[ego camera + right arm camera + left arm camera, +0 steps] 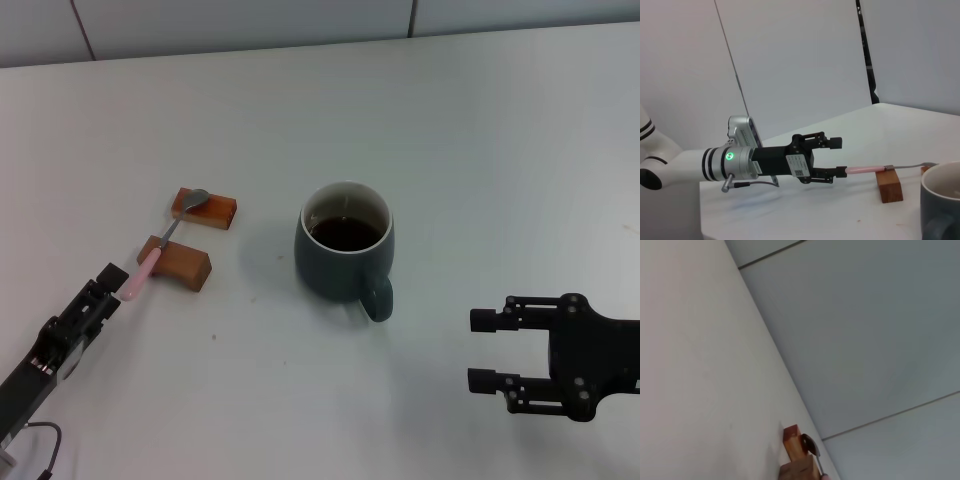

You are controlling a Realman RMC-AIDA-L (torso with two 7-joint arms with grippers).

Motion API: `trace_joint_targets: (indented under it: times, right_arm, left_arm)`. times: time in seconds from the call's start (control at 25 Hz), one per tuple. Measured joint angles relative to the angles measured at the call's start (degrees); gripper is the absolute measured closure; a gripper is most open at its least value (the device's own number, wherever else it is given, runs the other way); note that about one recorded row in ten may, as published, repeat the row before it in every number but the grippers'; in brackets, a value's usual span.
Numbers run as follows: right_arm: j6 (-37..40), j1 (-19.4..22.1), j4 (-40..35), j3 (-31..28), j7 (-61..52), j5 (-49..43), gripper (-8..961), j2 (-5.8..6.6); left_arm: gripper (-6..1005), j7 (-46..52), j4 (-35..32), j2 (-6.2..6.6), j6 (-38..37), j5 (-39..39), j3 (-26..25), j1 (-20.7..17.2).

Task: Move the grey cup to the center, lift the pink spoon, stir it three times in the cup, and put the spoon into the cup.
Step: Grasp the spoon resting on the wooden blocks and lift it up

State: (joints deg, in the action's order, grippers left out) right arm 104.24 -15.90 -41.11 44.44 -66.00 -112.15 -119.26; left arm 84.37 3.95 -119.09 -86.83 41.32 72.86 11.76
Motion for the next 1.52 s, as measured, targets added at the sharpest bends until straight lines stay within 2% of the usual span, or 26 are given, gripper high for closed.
trace_joint_targets:
  times: [1.52]
  right_arm:
    - [-0.3, -0.2, 0.0, -0.1, -0.4, -0.4, 297, 0.0]
  left_arm:
    - [203, 3.1, 0.8, -0.09, 2.8, 0.1, 1.8, 4.2]
